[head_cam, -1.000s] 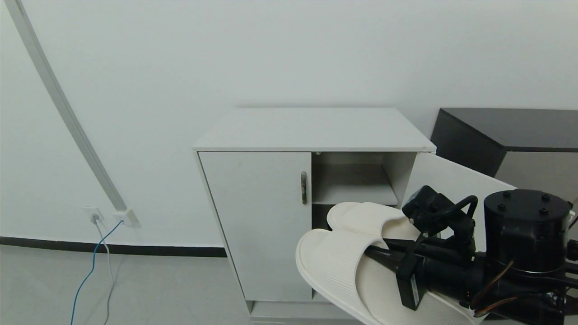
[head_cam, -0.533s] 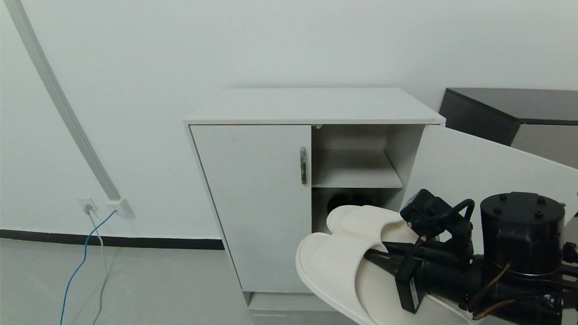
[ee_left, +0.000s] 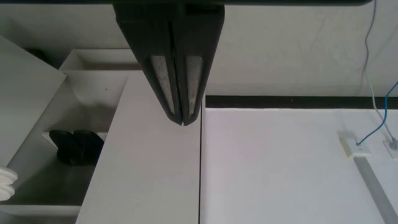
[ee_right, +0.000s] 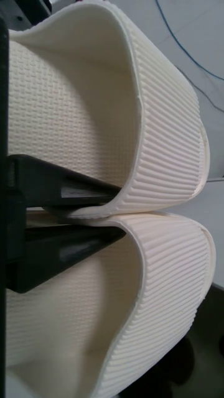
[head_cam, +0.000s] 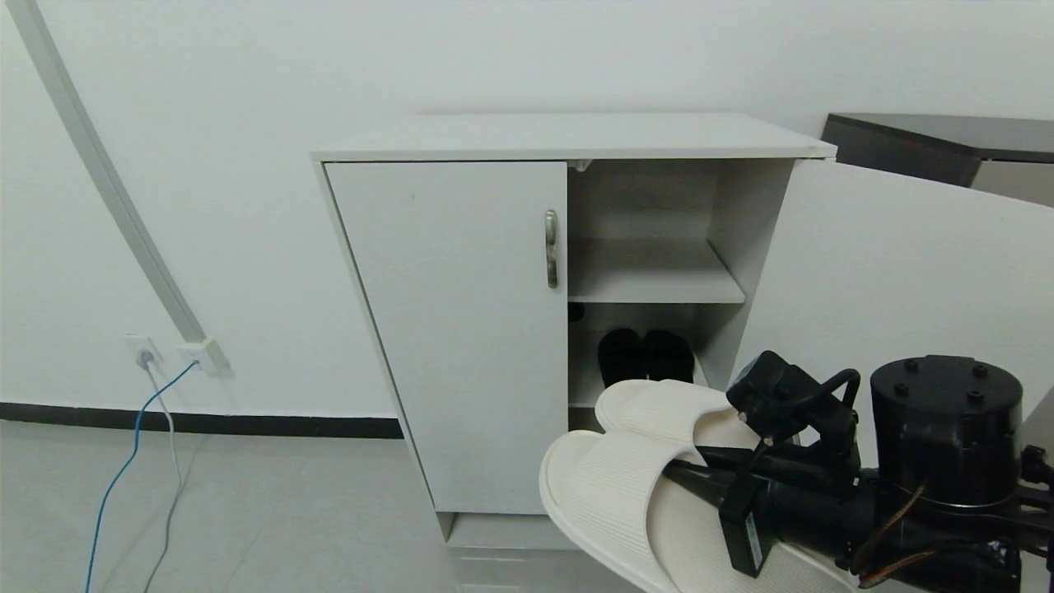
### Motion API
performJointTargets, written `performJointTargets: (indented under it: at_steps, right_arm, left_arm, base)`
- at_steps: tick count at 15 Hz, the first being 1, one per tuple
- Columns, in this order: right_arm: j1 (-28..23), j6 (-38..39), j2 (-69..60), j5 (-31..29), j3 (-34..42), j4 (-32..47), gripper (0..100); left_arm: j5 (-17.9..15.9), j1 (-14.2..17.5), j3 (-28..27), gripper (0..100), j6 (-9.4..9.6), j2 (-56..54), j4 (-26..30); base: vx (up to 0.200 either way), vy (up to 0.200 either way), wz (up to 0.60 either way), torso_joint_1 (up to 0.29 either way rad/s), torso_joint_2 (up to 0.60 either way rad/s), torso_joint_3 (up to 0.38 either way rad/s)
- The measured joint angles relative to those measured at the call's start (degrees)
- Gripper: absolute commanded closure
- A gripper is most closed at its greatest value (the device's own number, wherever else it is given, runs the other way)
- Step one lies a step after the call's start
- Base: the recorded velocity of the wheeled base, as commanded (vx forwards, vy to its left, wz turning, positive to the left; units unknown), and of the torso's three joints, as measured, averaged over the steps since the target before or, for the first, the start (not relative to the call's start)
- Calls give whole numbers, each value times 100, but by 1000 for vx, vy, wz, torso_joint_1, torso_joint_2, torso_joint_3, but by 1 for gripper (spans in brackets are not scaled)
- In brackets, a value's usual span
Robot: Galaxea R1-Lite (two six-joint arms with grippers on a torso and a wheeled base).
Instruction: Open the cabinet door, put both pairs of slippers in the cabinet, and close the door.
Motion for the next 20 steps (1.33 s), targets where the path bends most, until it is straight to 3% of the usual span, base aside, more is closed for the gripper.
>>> performJointTargets:
  at_steps: [20]
  right_arm:
    - [77,-40,20,-5,140,-183,100]
  left_arm:
    - [-2,2,0,100,-2,0,-2]
  base:
    - [0,0,-30,0,49,36]
